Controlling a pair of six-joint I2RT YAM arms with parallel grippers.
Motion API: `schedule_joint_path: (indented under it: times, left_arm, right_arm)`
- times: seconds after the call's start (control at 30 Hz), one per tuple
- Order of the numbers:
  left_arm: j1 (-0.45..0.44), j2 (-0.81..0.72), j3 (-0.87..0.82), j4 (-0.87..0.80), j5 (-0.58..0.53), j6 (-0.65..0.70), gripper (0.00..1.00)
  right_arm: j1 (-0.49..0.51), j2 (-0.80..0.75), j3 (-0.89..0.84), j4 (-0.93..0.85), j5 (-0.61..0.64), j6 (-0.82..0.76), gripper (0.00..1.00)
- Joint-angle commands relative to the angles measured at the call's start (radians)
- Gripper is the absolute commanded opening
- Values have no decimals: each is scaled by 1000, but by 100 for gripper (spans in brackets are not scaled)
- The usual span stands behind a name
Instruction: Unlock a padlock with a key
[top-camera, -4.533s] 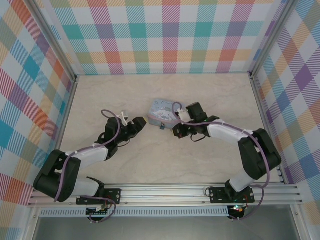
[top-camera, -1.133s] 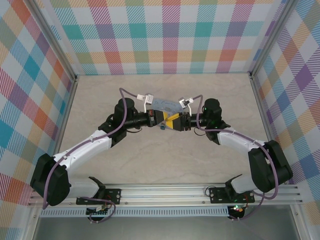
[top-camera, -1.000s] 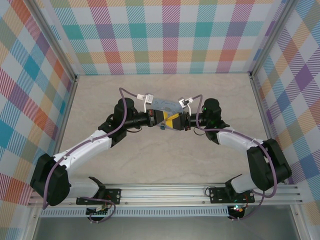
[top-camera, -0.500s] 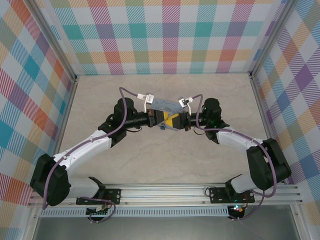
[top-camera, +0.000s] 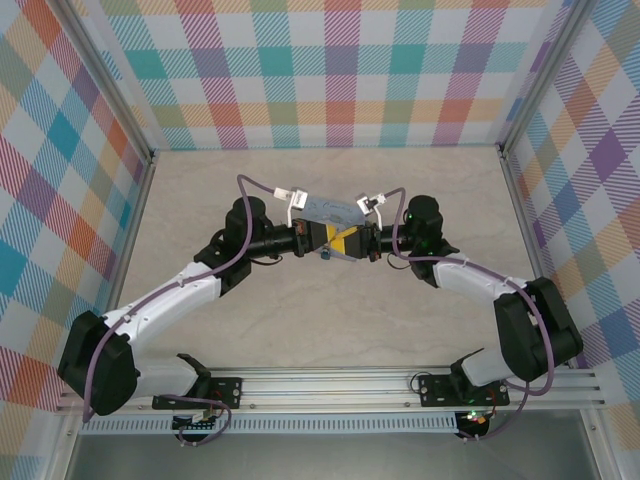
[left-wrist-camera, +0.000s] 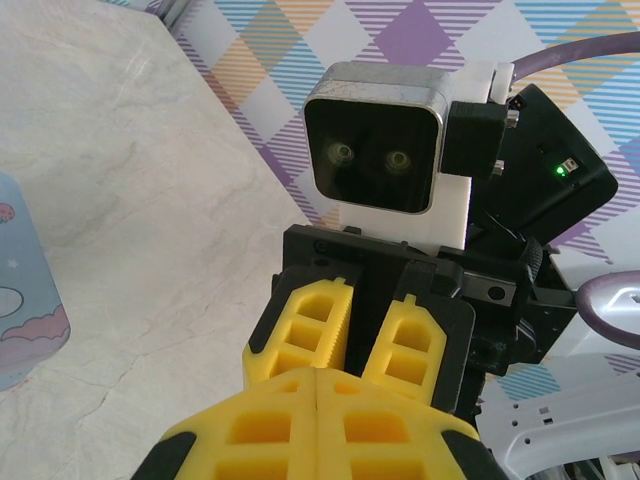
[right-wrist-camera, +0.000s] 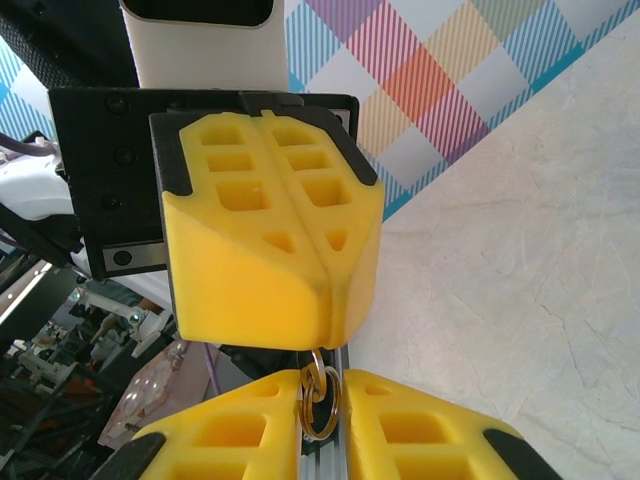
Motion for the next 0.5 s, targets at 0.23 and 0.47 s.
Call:
schedule_joint_path:
  times: [0.23,0.47]
  left_arm:
    - [-12,-25,-14,38,57,35,0]
    - [-12,-22,-15,35,69,47,0]
  right_arm:
    - [-1,-13,39,23,-29,2,18]
    - [0,-4,45,38,-36,14,15]
